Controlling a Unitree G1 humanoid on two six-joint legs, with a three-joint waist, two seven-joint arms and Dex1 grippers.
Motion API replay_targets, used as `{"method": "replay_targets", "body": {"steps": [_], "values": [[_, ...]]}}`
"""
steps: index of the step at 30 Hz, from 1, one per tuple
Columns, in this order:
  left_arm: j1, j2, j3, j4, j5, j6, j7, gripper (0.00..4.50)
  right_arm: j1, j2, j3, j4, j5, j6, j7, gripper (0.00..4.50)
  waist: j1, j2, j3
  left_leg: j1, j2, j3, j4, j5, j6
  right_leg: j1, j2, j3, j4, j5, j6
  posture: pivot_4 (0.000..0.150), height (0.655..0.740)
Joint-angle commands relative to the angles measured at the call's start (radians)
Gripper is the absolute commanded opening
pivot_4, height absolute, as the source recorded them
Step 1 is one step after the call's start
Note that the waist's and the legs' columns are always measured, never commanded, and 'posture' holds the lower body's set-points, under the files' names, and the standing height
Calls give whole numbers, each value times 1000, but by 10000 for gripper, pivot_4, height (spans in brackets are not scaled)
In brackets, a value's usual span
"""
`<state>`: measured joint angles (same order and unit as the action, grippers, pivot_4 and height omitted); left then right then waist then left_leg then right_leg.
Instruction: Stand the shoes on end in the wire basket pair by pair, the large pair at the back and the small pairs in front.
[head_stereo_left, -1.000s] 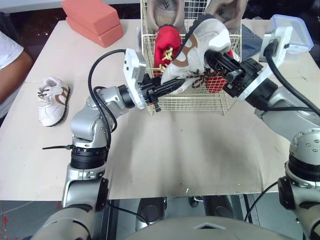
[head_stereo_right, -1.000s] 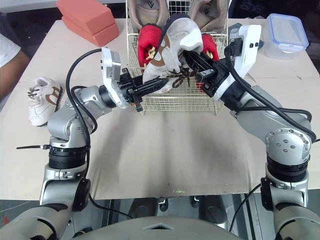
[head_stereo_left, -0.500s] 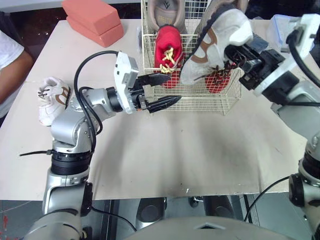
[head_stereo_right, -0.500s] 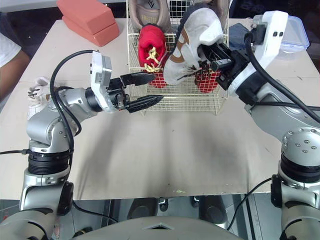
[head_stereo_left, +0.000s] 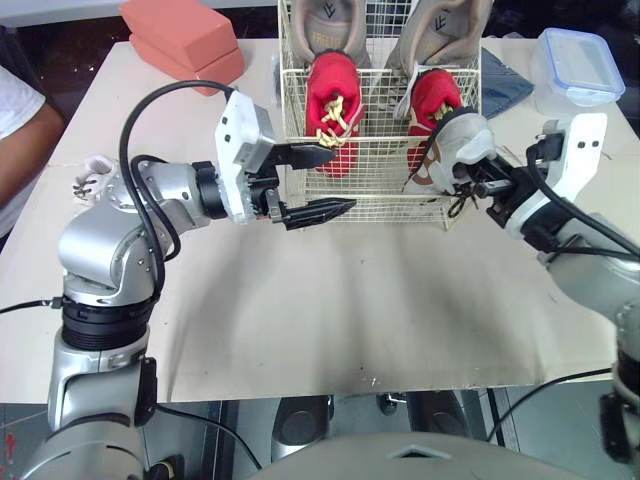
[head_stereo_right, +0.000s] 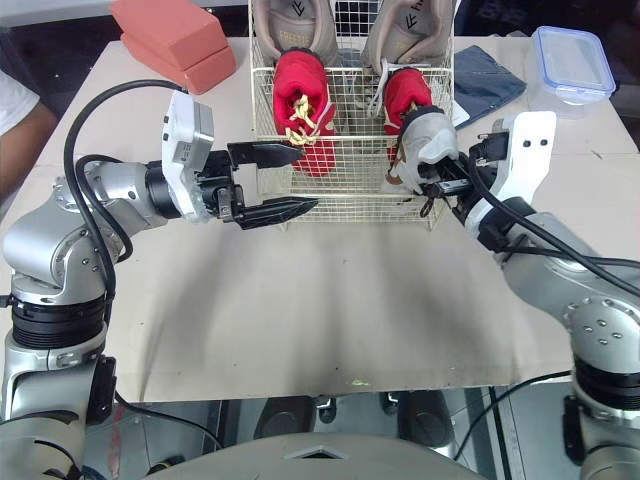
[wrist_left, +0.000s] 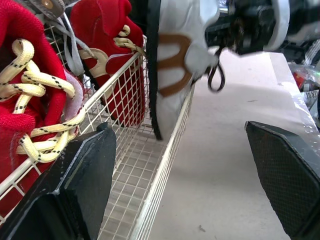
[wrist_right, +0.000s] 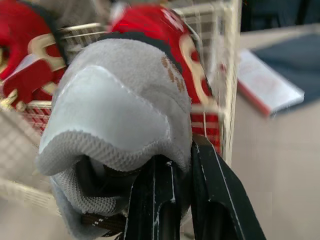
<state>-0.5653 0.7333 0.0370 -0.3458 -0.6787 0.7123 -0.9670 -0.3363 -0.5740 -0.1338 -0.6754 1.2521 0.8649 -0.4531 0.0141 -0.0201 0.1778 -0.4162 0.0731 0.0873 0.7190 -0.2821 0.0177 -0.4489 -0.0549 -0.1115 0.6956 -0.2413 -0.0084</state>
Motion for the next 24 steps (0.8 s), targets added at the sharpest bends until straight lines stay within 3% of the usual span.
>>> {"method": "replay_targets", "body": {"steps": [1, 4, 7, 14, 24], "values": [[-16, 3, 11, -36, -12, -5, 2, 44415, -7, 4, -6, -22, -16, 3, -30, 0, 0, 0, 0, 0, 0, 0, 0, 0, 0, 0, 0, 0, 0, 0, 0, 1500, 6860], [-17, 4, 10, -32, -13, -7, 1, 44415, -11, 4, -2, -22, -19, 12, -39, 0, 0, 0, 0, 0, 0, 0, 0, 0, 0, 0, 0, 0, 0, 0, 0, 1500, 6860], [-17, 4, 10, -30, -12, -8, 1, 45000, -13, -8, -5, -23, -20, 21, -34, 9157, 0, 0, 0, 0, 0, 0, 0, 0, 0, 0, 0, 0, 0, 0, 0, 1500, 6860], [-5, 12, 15, -27, -8, -10, -2, 45000, -8, -94, -51, -21, 3, 52, 18, 42813, 0, 0, 0, 0, 0, 0, 0, 0, 0, 0, 0, 0, 0, 0, 0, 1500, 6860], [-6, -8, 43, -21, -30, -14, 22, 45000, 108, -349, -266, 20, 55, 80, 298, 44029, 3, 0, 0, 0, -1, 0, 0, -2, 4, 0, 0, 0, -1, 0, 0, 1500, 6860]]}}
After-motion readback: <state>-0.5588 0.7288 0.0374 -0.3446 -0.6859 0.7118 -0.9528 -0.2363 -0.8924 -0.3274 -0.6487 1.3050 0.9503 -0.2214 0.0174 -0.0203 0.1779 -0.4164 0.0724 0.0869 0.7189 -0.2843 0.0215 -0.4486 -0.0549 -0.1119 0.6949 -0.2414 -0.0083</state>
